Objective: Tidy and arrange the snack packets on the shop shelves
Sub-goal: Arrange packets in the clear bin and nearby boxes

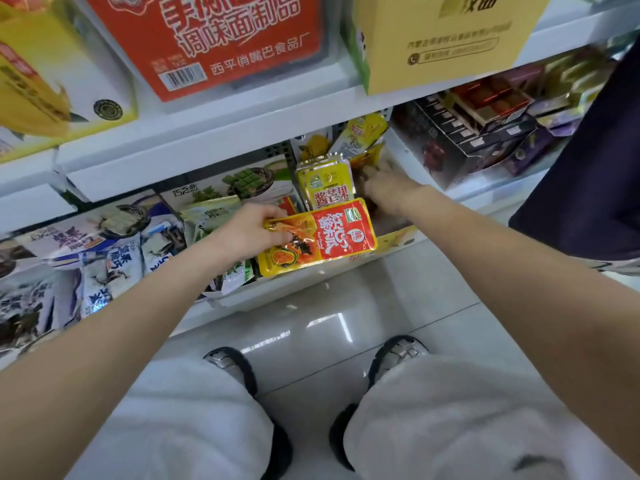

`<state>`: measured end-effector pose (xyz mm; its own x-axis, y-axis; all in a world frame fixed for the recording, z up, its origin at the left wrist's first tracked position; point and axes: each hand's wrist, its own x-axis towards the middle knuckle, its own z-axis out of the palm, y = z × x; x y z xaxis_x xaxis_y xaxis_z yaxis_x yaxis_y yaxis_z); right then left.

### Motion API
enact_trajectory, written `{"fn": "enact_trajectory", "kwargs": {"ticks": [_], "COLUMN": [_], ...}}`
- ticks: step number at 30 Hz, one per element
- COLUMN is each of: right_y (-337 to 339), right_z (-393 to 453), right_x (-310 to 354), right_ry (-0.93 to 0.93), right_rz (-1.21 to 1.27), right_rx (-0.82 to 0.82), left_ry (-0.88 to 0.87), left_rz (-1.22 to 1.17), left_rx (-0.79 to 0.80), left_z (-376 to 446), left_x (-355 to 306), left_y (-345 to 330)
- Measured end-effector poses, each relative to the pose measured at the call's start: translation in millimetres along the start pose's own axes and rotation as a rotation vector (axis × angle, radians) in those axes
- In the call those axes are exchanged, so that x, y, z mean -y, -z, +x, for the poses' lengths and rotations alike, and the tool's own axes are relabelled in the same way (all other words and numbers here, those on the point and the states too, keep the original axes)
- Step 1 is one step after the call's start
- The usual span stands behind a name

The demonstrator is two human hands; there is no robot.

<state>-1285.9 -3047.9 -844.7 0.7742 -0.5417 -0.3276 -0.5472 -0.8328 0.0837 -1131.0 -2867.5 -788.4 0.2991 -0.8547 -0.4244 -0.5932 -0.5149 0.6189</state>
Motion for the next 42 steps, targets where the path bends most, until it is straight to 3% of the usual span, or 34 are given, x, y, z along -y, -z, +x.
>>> {"fn": "enact_trajectory", "kwargs": {"ticks": [3,6,9,14,19,23,28,31,35,39,42], "right_y": [24.0,49.7,68.6,94.9,128.7,147.0,154.3,136.9,100.4,95.5,97.2], "right_z": [-12.4,-39.4,-75.3,-142.8,-174.9,-174.1,-155.3,-134.7,-104.0,-79.6,-65.0], "right_x": [-5.5,-14.9,-20.9,4.8,52.5,97.9,137.3,161.6,179.2,172.7,170.4], "right_ry": [-0.052,-0.099,-0.202,-0.282,-0.220,-0.122,-0.027,-0.071,-0.222,-0.446,-0.462], "right_rz": [0.012,0.166,0.477,1.237,1.464,1.447,1.439,1.363,1.042,0.991,0.974], "right_rx": [-0.108,-0.090,-0.108,-0.154,-0.088,-0.011,0.175,0.239,0.098,0.011,-0.007], "left_ry": [0.016,0.040,0.042,-0.014,-0.028,-0.036,0.051,0.119,0.116,0.088,0.065], "left_rz": [0.017,0.009,0.027,0.017,0.025,0.160,0.045,0.078,0.104,0.141,0.095], "left_rx": [-0.072,-0.155,-0.189,-0.197,-0.169,-0.218,-0.326,-0.333,-0.328,-0.332,-0.344], "left_z": [-4.8,-13.8,-28.2,-70.4,-131.6,-168.7,-195.5,-210.7,-211.0,-200.9,-195.2], "left_x": [-0.1,1.1,4.7,12.8,27.1,35.9,100.3,136.5,153.0,143.9,139.5], "left_y": [2.7,5.7,13.7,44.9,86.4,120.7,152.7,155.6,151.8,148.3,147.1]}}
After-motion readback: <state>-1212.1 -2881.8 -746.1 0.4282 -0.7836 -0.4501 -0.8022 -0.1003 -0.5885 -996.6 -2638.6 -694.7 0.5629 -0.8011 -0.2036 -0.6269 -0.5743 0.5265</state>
